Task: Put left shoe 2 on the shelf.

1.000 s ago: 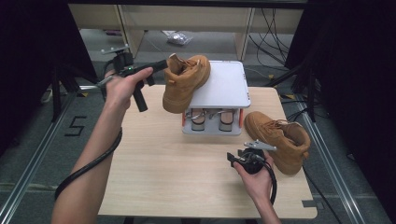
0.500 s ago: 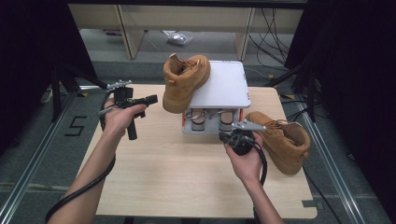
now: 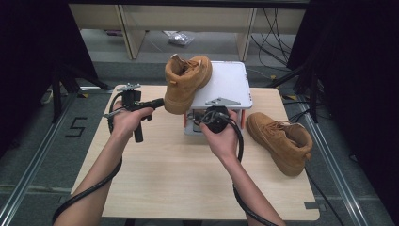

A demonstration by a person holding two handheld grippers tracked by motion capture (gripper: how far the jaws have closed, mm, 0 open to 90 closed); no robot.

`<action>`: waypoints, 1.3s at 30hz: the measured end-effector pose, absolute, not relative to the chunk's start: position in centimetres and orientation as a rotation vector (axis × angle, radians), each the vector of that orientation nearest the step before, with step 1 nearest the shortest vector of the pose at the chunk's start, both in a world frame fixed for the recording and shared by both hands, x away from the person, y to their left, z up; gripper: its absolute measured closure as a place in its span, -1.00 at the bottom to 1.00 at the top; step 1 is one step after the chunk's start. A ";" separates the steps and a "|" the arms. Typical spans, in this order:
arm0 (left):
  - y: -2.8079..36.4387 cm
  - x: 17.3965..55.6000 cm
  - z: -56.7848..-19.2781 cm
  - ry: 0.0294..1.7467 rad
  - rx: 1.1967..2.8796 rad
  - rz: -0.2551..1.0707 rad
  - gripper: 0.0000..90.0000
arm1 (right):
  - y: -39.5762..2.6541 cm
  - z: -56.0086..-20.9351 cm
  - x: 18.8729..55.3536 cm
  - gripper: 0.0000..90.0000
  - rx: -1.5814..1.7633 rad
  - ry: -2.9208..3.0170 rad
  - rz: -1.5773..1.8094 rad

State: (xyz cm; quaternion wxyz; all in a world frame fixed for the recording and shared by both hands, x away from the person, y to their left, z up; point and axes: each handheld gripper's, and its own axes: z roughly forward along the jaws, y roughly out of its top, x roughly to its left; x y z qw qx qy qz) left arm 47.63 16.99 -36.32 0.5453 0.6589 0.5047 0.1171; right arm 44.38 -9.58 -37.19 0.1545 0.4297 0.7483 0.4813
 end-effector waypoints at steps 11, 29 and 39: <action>16.7 47.7 -36.2 1.200 1.566 0.263 0.99 | -7.5 -36.9 45.4 1.00 1.208 2.150 1.376; 12.5 49.3 -35.9 1.178 1.586 0.218 0.99 | -10.8 -36.3 47.1 1.00 1.324 2.058 1.293; 11.1 50.4 -35.7 1.187 1.621 0.231 0.99 | -11.6 -36.1 48.4 1.00 1.365 2.032 1.244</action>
